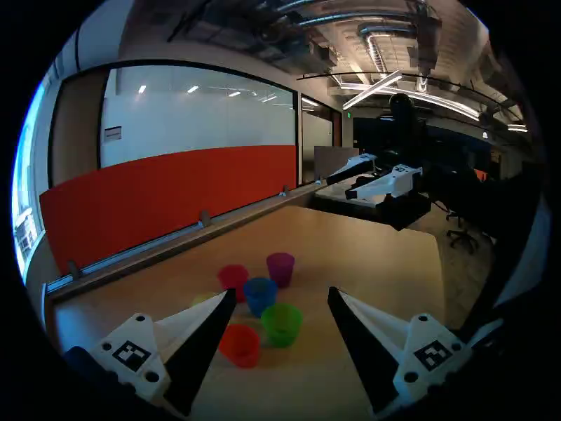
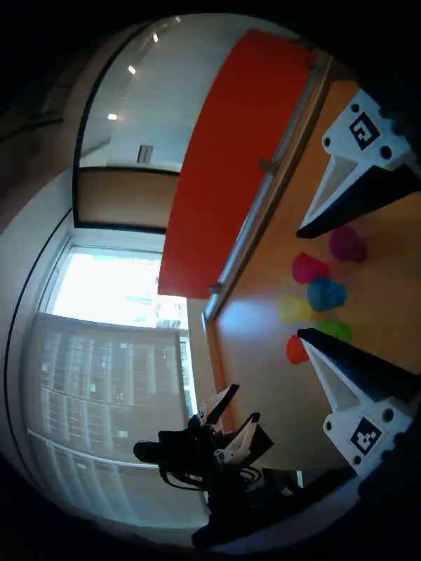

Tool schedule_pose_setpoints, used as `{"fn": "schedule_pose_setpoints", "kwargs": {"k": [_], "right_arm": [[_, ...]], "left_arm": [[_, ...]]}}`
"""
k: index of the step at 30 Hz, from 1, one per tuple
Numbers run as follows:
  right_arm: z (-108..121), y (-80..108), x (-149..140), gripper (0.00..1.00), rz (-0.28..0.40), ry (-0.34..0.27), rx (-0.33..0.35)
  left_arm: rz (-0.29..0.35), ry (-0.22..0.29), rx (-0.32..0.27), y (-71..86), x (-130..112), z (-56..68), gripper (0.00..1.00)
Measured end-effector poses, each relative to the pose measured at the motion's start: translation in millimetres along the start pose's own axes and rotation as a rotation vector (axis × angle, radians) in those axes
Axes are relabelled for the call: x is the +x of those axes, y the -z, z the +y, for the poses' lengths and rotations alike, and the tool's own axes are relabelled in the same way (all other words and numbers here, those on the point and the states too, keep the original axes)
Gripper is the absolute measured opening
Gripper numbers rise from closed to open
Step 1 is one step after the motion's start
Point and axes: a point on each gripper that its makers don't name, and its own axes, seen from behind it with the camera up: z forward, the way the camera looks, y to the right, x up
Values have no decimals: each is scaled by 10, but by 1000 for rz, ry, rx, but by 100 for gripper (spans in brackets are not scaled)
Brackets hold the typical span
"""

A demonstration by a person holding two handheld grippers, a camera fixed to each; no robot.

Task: Pour water

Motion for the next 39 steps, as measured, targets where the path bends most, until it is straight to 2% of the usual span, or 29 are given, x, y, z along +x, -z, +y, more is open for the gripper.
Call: {"fn": "schedule_pose_setpoints", "kwargs": {"k": [9,39], "right_arm": [[46,-107,-93,100,-35,-6,26],[197,-594,-640,100,-143,-2,74]], "left_arm": [[-52,-17,-47,-147,-206,77,97],[-210,-1,-179,-600,-1061,245,97]]}}
